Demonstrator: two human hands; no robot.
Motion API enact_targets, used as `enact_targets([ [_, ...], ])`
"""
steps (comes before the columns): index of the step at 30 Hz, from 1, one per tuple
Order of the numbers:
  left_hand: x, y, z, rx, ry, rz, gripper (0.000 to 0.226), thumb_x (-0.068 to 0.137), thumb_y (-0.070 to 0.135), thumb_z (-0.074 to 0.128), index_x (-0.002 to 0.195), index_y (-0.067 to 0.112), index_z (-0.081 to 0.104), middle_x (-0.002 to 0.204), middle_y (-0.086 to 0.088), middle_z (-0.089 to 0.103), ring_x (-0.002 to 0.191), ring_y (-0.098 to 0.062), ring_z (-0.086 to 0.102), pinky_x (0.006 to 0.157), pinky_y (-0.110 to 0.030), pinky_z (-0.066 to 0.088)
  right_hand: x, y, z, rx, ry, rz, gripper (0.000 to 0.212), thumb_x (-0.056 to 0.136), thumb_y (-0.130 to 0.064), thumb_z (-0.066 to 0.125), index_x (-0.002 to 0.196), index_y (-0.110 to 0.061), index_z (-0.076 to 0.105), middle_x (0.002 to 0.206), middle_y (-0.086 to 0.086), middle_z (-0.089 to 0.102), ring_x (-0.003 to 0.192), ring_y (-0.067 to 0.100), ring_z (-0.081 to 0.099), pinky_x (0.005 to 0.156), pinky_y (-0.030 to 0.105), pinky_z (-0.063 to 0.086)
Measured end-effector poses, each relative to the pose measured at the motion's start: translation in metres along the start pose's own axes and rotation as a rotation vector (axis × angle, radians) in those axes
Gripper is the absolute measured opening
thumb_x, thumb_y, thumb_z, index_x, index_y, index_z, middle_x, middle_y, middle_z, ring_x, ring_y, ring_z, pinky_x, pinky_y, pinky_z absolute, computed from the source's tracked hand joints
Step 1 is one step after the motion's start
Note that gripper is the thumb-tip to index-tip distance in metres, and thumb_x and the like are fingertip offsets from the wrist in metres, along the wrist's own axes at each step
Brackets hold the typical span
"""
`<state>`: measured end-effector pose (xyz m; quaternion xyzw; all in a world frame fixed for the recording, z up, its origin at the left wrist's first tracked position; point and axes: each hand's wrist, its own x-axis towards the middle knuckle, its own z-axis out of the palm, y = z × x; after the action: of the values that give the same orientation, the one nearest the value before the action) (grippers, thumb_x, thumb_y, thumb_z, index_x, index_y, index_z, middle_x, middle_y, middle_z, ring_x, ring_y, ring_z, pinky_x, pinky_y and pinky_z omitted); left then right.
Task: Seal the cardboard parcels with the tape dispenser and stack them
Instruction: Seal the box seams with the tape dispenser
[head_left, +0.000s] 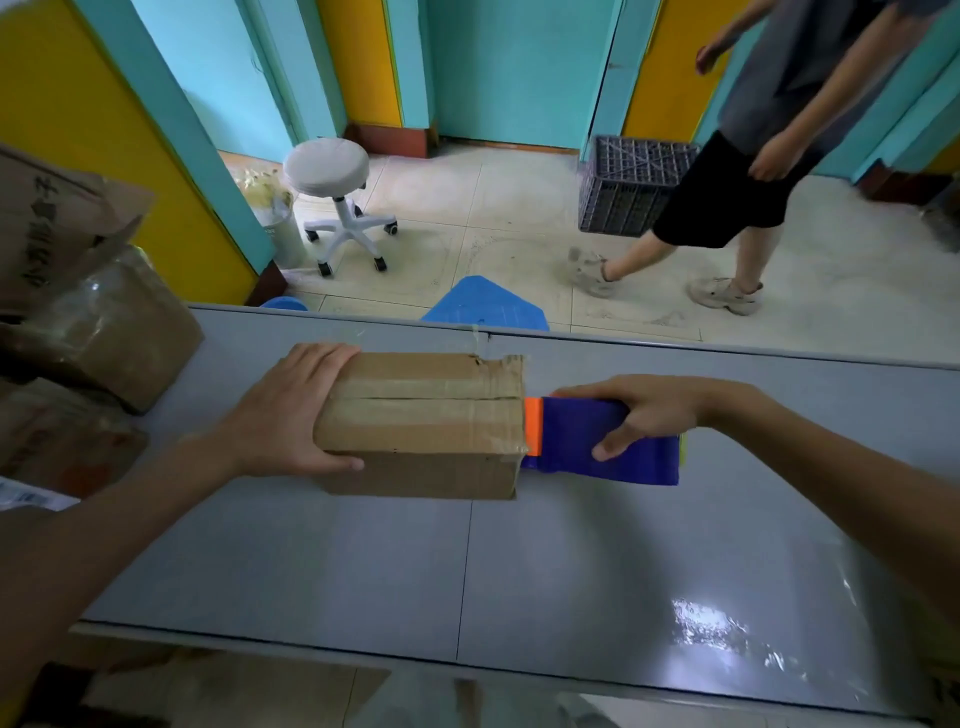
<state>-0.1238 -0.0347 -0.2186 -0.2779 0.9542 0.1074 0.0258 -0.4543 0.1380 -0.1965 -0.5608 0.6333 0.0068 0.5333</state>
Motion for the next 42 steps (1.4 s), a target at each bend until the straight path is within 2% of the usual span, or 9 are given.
enact_targets([
  [4, 0.003, -0.007, -0.01, 0.11, -0.065, 0.039, 0.126, 0.05, 0.09, 0.044, 0.146, 0.011, 0.022, 0.145, -0.007, 0.031, 0.128, -0.02, 0.026, 0.108, -0.045, 0.032, -0.004, -0.001, 0.011, -0.205, 0.118, 0.06, 0.075, 0.085, -0.026, 0.067, 0.144, -0.04, 0.024, 0.127, -0.006, 0.052, 0.106, 0.016, 0.053, 0.088, 0.033, 0.049],
  [8, 0.022, -0.016, -0.039, 0.49, -0.046, 0.288, 0.094, 0.072, 0.085, 0.027, 0.146, 0.026, 0.027, 0.151, 0.003, 0.025, 0.127, -0.029, 0.031, 0.103, -0.046, 0.027, -0.019, 0.008, 0.007, -0.386, 0.193, 0.181, 0.08, 0.086, -0.031, 0.065, 0.147, -0.038, 0.014, 0.132, 0.002, 0.05, 0.109, 0.021, 0.051, 0.086, 0.035, 0.048],
  [11, 0.019, 0.0, -0.041, 0.444, -0.002, 0.243, 0.093, 0.069, 0.043, 0.076, 0.145, 0.033, 0.024, 0.139, -0.01, 0.04, 0.109, -0.029, 0.047, 0.078, -0.041, 0.05, -0.04, 0.015, -0.002, -0.304, 0.265, 0.194, 0.077, 0.086, -0.029, 0.066, 0.146, -0.038, 0.019, 0.128, -0.001, 0.051, 0.102, 0.017, 0.05, 0.083, 0.031, 0.046],
  [13, 0.018, 0.018, -0.033, 0.36, -0.071, 0.077, 0.113, 0.071, 0.012, 0.075, 0.147, 0.037, -0.004, 0.148, -0.01, 0.025, 0.124, -0.03, 0.04, 0.083, -0.039, 0.052, -0.05, 0.019, -0.006, -0.243, 0.319, 0.182, 0.075, 0.086, -0.03, 0.067, 0.144, -0.039, 0.021, 0.124, -0.004, 0.052, 0.101, 0.014, 0.049, 0.081, 0.028, 0.045],
  [15, 0.013, 0.042, -0.027, 0.239, -0.216, -0.098, 0.108, 0.078, 0.024, 0.067, 0.146, 0.031, -0.017, 0.155, -0.008, -0.001, 0.142, -0.029, 0.007, 0.109, -0.043, 0.032, -0.056, 0.019, -0.006, -0.208, 0.357, 0.172, 0.073, 0.086, -0.03, 0.066, 0.144, -0.039, 0.023, 0.118, -0.008, 0.05, 0.099, 0.013, 0.049, 0.074, 0.024, 0.044],
  [18, 0.002, 0.103, -0.02, 0.057, -0.21, -0.28, 0.104, 0.068, 0.07, 0.043, 0.149, 0.021, -0.002, 0.155, -0.013, -0.013, 0.142, -0.029, -0.016, 0.115, -0.053, -0.001, -0.058, 0.019, -0.002, -0.182, 0.396, 0.14, 0.071, 0.087, -0.028, 0.065, 0.143, -0.038, 0.024, 0.116, -0.008, 0.051, 0.097, 0.012, 0.049, 0.064, 0.015, 0.04],
  [21, 0.0, 0.159, 0.0, 0.073, -0.021, -0.381, 0.114, 0.058, 0.087, 0.018, 0.148, 0.016, 0.01, 0.156, -0.016, -0.003, 0.143, -0.032, -0.008, 0.114, -0.056, 0.0, -0.06, 0.015, 0.0, -0.15, 0.432, 0.092, 0.072, 0.087, -0.027, 0.065, 0.144, -0.038, 0.023, 0.115, -0.009, 0.051, 0.095, 0.012, 0.051, 0.063, 0.013, 0.04],
  [27, 0.04, 0.197, 0.025, 0.054, 0.012, -0.528, 0.089, 0.082, 0.067, 0.046, 0.142, 0.006, 0.018, 0.154, -0.021, 0.004, 0.141, -0.043, -0.003, 0.098, -0.076, 0.004, -0.058, 0.004, 0.002, -0.102, 0.485, 0.017, 0.074, 0.086, -0.027, 0.066, 0.145, -0.037, 0.021, 0.112, -0.008, 0.053, 0.088, 0.008, 0.053, 0.063, 0.015, 0.044],
  [42, 0.028, 0.144, 0.017, 0.146, -0.048, 0.052, 0.096, 0.083, 0.058, 0.053, 0.149, 0.013, 0.0, 0.156, -0.009, -0.014, 0.143, -0.027, -0.016, 0.114, -0.042, -0.01, -0.108, -0.026, 0.006, 0.126, 0.287, -0.112, 0.063, 0.07, -0.038, 0.068, 0.124, -0.052, 0.039, 0.109, -0.014, 0.065, 0.096, 0.014, 0.065, 0.075, 0.029, 0.057],
])
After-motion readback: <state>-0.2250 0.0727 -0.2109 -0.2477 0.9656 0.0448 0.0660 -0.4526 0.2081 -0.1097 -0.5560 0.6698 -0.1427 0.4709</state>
